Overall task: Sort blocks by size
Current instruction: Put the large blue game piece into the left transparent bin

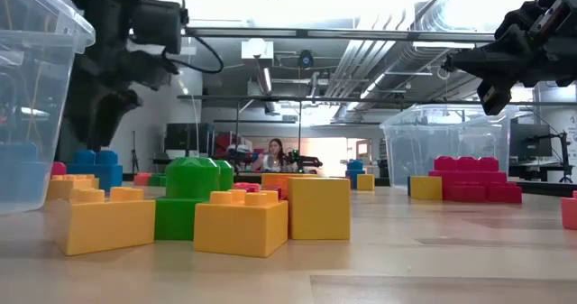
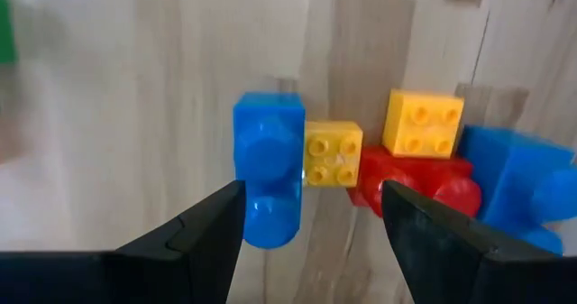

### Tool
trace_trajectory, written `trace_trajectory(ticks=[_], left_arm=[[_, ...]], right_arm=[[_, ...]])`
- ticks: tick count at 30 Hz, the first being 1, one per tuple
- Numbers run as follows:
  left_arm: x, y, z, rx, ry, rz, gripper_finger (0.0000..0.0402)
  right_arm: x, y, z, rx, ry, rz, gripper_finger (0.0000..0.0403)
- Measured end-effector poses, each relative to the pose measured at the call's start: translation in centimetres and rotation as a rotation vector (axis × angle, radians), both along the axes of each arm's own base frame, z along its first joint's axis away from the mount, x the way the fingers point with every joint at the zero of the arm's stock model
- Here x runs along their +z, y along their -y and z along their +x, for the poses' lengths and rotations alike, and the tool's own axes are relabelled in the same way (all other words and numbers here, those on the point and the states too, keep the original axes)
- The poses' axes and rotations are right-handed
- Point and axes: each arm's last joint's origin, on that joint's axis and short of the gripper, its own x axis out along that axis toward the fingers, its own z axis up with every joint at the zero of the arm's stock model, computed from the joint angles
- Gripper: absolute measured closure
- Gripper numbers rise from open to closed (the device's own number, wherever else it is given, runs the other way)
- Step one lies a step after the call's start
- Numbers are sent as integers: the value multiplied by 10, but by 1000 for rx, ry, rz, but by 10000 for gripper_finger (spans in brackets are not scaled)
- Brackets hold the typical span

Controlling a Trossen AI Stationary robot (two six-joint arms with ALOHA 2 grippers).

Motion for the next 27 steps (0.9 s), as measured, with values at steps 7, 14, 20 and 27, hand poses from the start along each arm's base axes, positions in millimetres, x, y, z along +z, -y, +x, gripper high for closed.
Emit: trace_trajectory(ticks=[7,14,20,27], left_arm=[[-10,-2,1,5,-14,57,159],[-16,-6,10,-7,-8,97,159],[-31,-7,16,-11,-85,77,159],[-45,-9,22,-16,-159,66,159]], right_arm=[[0,0,0,0,0,0,398],[0,0,0,0,0,0,398],[0,0,0,0,0,0,398],[0,0,0,0,0,0,398]])
